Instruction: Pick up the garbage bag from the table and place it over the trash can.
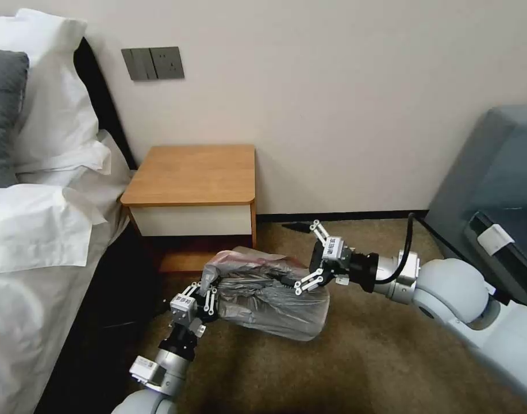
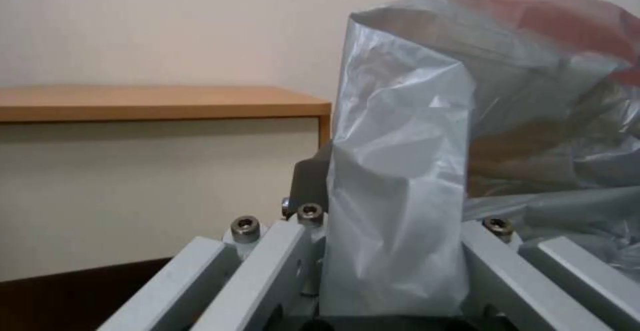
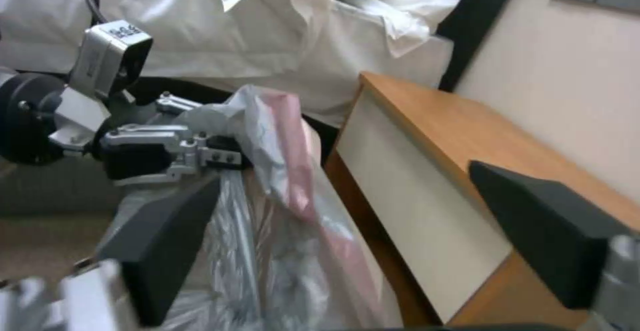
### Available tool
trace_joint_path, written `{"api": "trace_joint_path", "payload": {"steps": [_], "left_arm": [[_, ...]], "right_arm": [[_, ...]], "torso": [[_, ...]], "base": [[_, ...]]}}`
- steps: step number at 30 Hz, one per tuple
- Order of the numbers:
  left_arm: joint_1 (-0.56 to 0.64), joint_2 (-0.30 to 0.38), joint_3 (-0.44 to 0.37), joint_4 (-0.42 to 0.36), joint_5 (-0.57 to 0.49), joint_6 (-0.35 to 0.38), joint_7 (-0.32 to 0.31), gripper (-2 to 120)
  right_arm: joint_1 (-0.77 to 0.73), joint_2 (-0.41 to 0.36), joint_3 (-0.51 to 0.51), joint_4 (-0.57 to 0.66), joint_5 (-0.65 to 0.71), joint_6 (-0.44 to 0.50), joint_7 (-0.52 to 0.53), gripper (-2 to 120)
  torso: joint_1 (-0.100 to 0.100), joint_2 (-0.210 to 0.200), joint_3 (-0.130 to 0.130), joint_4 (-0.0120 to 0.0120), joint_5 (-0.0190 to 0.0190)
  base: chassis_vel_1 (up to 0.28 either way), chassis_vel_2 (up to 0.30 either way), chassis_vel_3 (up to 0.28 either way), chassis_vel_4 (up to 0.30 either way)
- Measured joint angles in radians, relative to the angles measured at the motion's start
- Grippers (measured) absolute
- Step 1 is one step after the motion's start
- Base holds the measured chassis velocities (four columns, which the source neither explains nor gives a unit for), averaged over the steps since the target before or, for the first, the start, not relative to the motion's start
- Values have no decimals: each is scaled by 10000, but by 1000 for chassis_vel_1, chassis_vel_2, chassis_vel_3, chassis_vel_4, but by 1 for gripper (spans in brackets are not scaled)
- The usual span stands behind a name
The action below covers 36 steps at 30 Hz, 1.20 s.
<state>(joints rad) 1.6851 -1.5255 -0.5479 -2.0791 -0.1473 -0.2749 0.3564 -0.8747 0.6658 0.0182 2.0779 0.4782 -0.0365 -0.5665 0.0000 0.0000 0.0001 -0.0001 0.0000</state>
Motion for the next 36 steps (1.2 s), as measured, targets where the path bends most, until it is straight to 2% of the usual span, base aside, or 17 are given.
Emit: {"api": "trace_joint_path", "payload": {"steps": [4,5,8,9,11,13,14,17,18,20,22,24,36], "left_arm": [[3,-19,2,-3,-15,-22,77,7],[3,-19,2,-3,-15,-22,77,7],[11,-5,-46,-40,-41,-40,92,7],[10,5,-77,-46,-56,-45,94,7],[10,9,-87,-46,-61,-45,93,7],[5,16,-102,-49,-79,-45,98,7],[5,16,-102,-49,-79,-45,98,7],[-14,-3,-63,-49,-89,-45,99,7],[-14,-3,-63,-49,-89,-45,99,7],[-45,-9,-38,-47,-98,-46,107,7],[-47,-8,-35,-47,-99,-46,108,7],[-49,-9,-16,-47,-101,-45,108,7],[9,17,32,57,185,-382,425,7]], "right_arm": [[943,320,-809,-472,-153,-78,-142,75],[943,320,-809,-472,-153,-78,-142,75],[1244,436,-1061,-711,-202,-117,-475,61],[1278,448,-1073,-769,-224,-121,-647,54],[1284,447,-1074,-783,-227,-122,-701,54],[1295,453,-1071,-840,-233,-136,-872,41],[1295,453,-1071,-840,-233,-136,-872,41],[1348,464,-1076,-898,-240,-137,-959,28],[1348,464,-1076,-898,-240,-137,-959,28],[1451,468,-1121,-901,-237,-137,-975,15],[1469,469,-1131,-901,-233,-137,-974,14],[1532,476,-1194,-901,-225,-139,-940,2],[1996,717,-1616,-1004,-231,-213,-676,0]], "torso": [[0,0,0,3,-2],[0,0,0,3,-2],[0,0,0,2,-2],[0,0,0,1,-1],[0,0,0,1,-1],[0,0,0,0,-1],[0,0,0,0,-1],[0,0,0,0,-1],[0,0,0,0,-1],[0,0,0,0,-1],[0,0,0,0,-1],[0,0,0,1,-1],[0,0,-1,0,-1]], "base": [[0,0,0,0],[0,0,0,0],[0,0,0,0],[0,0,0,0],[0,0,0,0],[0,0,0,0],[0,0,0,0],[0,0,0,0],[0,0,0,0],[0,0,0,0],[0,0,0,0],[0,0,0,0],[0,0,0,0]]}}
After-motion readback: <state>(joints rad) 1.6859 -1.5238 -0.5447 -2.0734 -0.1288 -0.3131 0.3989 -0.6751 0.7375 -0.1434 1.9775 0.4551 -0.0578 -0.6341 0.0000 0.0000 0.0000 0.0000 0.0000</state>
